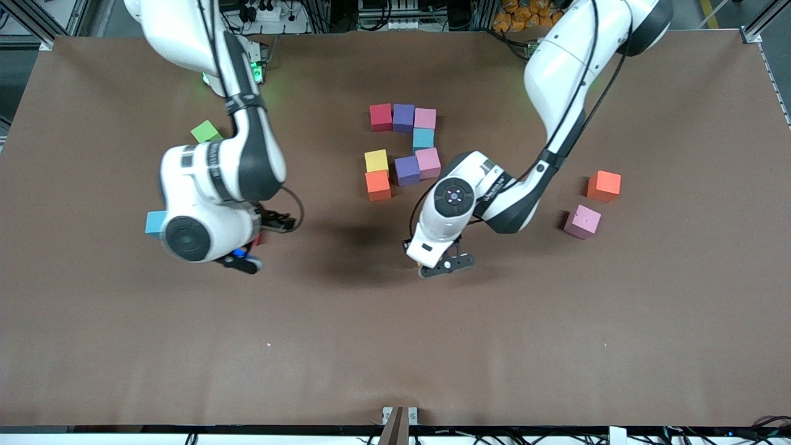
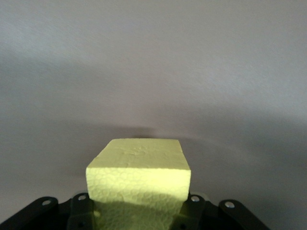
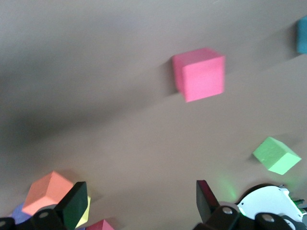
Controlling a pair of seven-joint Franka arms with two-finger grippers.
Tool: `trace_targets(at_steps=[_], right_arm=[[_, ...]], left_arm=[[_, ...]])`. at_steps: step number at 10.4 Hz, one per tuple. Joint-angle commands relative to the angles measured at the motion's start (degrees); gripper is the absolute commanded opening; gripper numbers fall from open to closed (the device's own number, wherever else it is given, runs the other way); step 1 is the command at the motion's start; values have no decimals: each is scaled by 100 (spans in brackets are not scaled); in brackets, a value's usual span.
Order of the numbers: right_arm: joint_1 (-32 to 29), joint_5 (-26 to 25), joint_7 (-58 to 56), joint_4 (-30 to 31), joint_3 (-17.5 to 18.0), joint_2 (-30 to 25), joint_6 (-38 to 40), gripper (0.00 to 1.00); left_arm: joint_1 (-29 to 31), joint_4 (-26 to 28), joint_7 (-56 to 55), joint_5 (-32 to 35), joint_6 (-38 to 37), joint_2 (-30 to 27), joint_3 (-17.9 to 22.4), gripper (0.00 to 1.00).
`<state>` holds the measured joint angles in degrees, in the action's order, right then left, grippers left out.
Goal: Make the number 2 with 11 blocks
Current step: 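Grasp the pink cube with the right gripper while the left gripper lowers yellow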
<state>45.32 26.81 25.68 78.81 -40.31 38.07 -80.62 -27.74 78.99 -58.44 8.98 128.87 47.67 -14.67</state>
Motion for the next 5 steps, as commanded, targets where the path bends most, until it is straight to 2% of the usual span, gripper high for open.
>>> trace_targets(at_steps=[1,3,5], right_arm=[[-347,-412,-762,55,32,-10,20,100],[-760,-519,-1465,64,32,7,-42,100],[-841,-528,-1891,352,32,-1,-330,100]], left_arm=[[-713,-471,-466,104,85,296,411,0],[-1013,-472,-589,104,103,305,439,0],[-1180,-472,-625,104,120,357,447,0]])
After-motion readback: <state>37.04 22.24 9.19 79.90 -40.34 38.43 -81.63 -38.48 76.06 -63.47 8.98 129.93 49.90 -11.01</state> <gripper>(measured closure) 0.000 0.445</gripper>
